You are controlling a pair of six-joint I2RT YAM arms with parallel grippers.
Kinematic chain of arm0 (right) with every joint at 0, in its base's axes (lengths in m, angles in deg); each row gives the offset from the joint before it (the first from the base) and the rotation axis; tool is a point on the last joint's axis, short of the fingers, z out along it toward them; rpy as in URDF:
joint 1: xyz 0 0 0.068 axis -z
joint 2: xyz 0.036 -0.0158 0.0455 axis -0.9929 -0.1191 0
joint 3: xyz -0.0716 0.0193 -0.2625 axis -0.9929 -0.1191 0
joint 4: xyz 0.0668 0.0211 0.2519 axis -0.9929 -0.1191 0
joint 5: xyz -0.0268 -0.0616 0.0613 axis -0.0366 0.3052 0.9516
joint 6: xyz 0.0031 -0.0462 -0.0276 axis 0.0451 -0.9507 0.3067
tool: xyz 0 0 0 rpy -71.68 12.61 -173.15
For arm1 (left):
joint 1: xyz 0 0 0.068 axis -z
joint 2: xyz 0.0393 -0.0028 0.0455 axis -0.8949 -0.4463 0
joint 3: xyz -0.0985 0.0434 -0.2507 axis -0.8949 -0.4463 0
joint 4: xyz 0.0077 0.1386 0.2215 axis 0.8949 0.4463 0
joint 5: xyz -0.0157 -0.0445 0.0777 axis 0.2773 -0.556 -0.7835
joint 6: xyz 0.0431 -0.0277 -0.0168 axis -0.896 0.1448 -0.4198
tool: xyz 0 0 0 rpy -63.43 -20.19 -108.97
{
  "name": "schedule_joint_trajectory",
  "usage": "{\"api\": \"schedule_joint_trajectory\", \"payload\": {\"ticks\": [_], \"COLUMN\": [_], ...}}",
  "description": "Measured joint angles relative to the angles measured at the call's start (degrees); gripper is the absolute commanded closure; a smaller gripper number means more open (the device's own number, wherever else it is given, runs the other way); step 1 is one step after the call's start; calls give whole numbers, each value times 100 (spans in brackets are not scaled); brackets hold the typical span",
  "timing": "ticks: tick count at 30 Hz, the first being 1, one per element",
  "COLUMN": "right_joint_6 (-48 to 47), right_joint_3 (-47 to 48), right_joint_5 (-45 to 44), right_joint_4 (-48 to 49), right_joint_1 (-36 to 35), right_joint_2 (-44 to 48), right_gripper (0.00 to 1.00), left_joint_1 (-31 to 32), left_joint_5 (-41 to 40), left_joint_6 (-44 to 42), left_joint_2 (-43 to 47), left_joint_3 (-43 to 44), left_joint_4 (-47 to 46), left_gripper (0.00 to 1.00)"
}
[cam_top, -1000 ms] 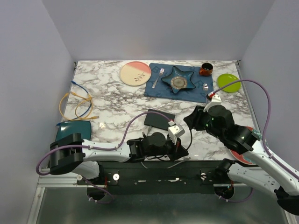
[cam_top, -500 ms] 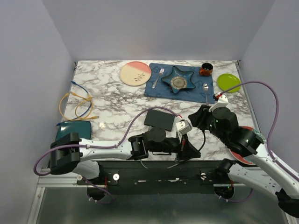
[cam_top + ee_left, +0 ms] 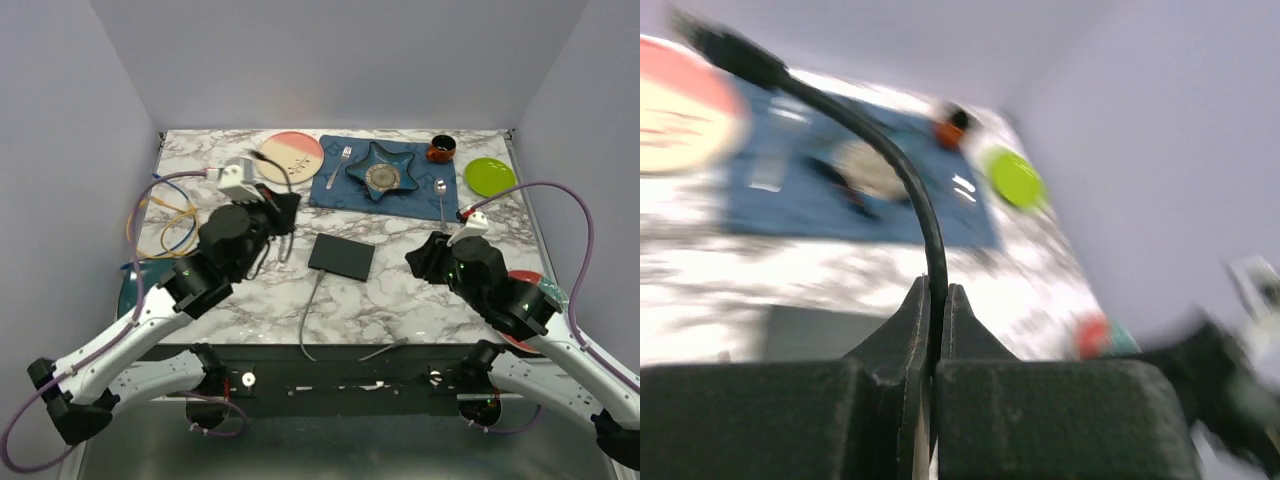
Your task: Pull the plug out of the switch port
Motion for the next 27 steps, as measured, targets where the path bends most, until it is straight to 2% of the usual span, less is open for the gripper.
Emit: {"api": "schedule_joint_trajectory", "payload": {"ticks": [2,5,9,13,14,15,17,18,22,27], "right_joint_6": [4,7,9,4,-2,-7,-26,-46,-157,-280], "right_joint_3": [-61,-142,-236,-330,-352,-367,-380,-385,-389,-455], "right_joint_5": [2,7,68,138,157,170,184,186,188,247], "right_joint_4": [2,11,55,118,129,136,146,155,258,610], "right_joint_1": [0,0,0,0,0,0,0,0,0,0], "right_joint_2": [0,0,-15,-24,-24,-22,-20,-22,-122,-514], "right_gripper": [49,49,49,49,49,48,48,48,48,46], "left_joint_1": [-778,-1506,-2903,-4157,-4625,-4977,-5593,-5930,-6629,-6312], "left_joint_5": [-433,-717,-695,-334,-216,-122,-15,11,2,109], "left_joint_6": [85,114,149,188,205,234,299,367,660,717], "left_joint_2": [203,199,-352,-999,-1246,-1488,-1880,-2146,-2809,-2575], "left_joint_3": [173,485,1088,1154,1158,1161,1200,1239,1410,1239], "left_joint_4": [527,1143,1727,1910,1950,1980,2037,2111,2345,2299], "left_gripper": [100,100,100,100,94,65,26,2,1,1]}}
